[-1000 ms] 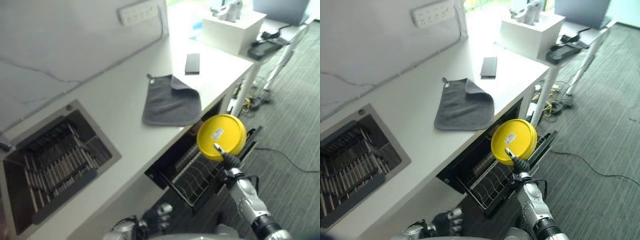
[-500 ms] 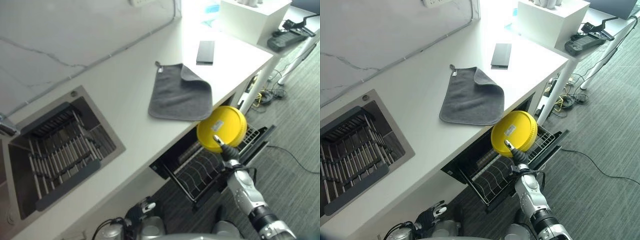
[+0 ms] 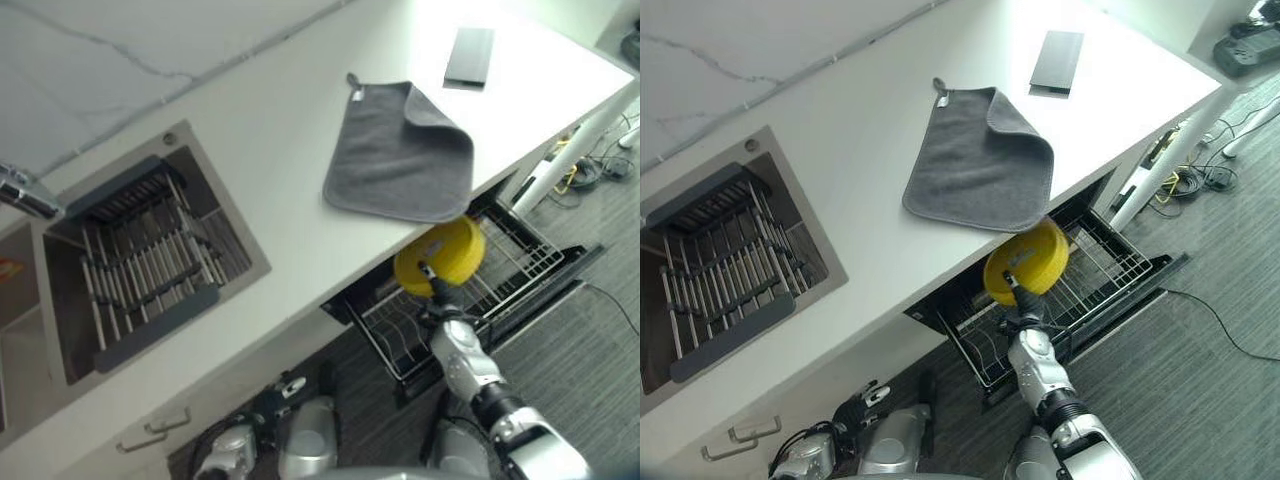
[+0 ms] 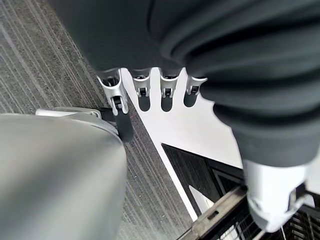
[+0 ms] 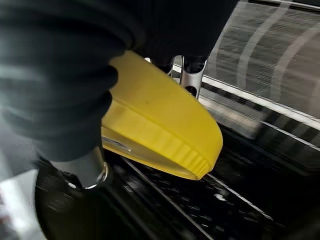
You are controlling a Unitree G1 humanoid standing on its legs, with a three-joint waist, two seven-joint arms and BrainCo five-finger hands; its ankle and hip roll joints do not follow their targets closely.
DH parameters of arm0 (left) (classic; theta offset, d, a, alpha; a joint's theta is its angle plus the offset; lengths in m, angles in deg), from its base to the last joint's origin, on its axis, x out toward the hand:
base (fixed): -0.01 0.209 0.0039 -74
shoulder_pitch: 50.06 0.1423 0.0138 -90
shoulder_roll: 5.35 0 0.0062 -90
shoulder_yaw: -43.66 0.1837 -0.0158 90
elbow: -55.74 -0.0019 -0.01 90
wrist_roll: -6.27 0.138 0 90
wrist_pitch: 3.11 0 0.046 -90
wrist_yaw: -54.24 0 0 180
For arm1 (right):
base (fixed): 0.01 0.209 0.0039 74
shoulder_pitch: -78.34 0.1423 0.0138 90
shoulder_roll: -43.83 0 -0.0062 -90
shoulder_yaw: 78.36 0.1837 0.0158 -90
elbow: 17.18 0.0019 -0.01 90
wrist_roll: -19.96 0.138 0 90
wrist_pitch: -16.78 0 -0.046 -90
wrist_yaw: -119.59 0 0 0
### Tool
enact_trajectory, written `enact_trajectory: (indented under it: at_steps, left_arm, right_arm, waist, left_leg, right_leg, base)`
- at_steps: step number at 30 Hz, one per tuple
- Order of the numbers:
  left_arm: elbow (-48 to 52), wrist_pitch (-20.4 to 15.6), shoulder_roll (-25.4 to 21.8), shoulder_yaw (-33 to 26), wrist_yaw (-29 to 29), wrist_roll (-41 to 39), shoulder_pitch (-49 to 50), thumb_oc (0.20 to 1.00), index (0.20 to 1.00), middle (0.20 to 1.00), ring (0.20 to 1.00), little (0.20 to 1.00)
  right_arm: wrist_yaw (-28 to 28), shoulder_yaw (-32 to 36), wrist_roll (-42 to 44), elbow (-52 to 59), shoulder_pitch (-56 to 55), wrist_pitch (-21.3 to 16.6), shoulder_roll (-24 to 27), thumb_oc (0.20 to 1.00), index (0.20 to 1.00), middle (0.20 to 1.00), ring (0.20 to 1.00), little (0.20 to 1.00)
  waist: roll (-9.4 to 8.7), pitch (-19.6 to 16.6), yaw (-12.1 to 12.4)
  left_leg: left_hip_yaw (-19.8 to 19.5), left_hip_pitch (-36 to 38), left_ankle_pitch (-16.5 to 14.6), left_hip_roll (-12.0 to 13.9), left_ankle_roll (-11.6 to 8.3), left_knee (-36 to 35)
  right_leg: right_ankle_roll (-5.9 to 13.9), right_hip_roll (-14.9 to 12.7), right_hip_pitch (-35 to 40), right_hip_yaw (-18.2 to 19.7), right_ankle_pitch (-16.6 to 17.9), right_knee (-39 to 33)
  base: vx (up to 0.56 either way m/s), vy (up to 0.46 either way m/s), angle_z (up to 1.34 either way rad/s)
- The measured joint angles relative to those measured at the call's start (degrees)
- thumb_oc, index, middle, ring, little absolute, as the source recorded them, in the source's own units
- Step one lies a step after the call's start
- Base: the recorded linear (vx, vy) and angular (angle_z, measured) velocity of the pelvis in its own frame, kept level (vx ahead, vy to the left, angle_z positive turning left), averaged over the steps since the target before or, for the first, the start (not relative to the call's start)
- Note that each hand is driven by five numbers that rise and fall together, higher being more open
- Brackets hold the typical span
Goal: Place the dishes in the dishwasher.
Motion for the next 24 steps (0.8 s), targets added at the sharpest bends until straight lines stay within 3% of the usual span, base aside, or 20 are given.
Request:
enact_trajectory:
  at_steps: [13,17,20,22,24]
  left_arm:
    - [-0.01,0.94,-0.48,2.36,-2.00,-2.57,-1.67,1.000,1.000,1.000,1.000,1.000]
    - [-0.01,1.06,-0.47,2.35,-1.92,-3.45,-1.97,1.000,1.000,1.000,1.000,1.000]
    - [-0.59,1.20,-0.80,2.38,-1.57,-3.43,-1.94,1.000,1.000,1.000,1.000,1.000]
    - [-1.96,2.53,-1.50,2.41,-0.74,-3.18,-1.84,1.000,1.000,1.000,1.000,1.000]
    - [-3.60,4.29,-1.63,2.42,-0.64,-2.73,-1.44,1.000,1.000,1.000,1.000,1.000]
  right_arm:
    - [-10.90,-2.26,1.20,-6.84,3.00,-0.50,-1.35,0.200,0.200,0.200,0.200,0.200]
    - [-15.94,-2.62,-10.58,-7.73,5.50,4.57,0.31,0.200,0.200,0.200,0.200,0.200]
    - [-17.33,-3.83,-19.88,-10.64,9.11,11.37,3.15,0.200,0.200,0.200,0.200,0.200]
    - [-16.01,-5.00,-29.04,-11.54,9.24,15.51,7.99,0.200,0.200,0.200,0.200,0.200]
    - [-12.24,-6.79,-36.04,-11.52,9.24,17.00,12.83,0.200,0.200,0.200,0.200,0.200]
  waist:
    - [-0.23,0.56,0.39]
    - [0.06,1.19,1.62]
    - [0.14,1.58,2.48]
    - [-0.09,2.30,2.76]
    - [-0.61,3.05,2.68]
  left_leg:
    - [-0.87,-2.00,-0.01,-0.18,0.04,1.50]
    - [-1.10,-2.23,0.03,-0.22,0.05,1.81]
    - [-1.27,-2.29,0.02,-0.15,0.04,2.36]
    - [-1.55,-2.46,0.03,-0.05,0.03,2.38]
    - [-2.00,-3.00,0.04,-0.03,0.03,2.63]
  right_leg:
    - [-0.56,-0.71,-2.13,-0.11,-1.55,2.92]
    - [-0.61,-0.80,-2.22,-0.31,-1.60,3.29]
    - [-0.64,-0.87,-2.17,-0.58,-2.09,4.07]
    - [-0.69,-0.80,-2.09,-1.04,-2.15,4.07]
    - [-0.74,-0.75,-2.18,-1.46,-2.19,4.06]
  base:
    - [-0.04,0.023,0.02]
    - [-0.02,-0.004,0.02]
    - [-0.02,-0.024,0.04]
    - [-0.02,-0.060,0.06]
    - [-0.02,-0.052,0.10]
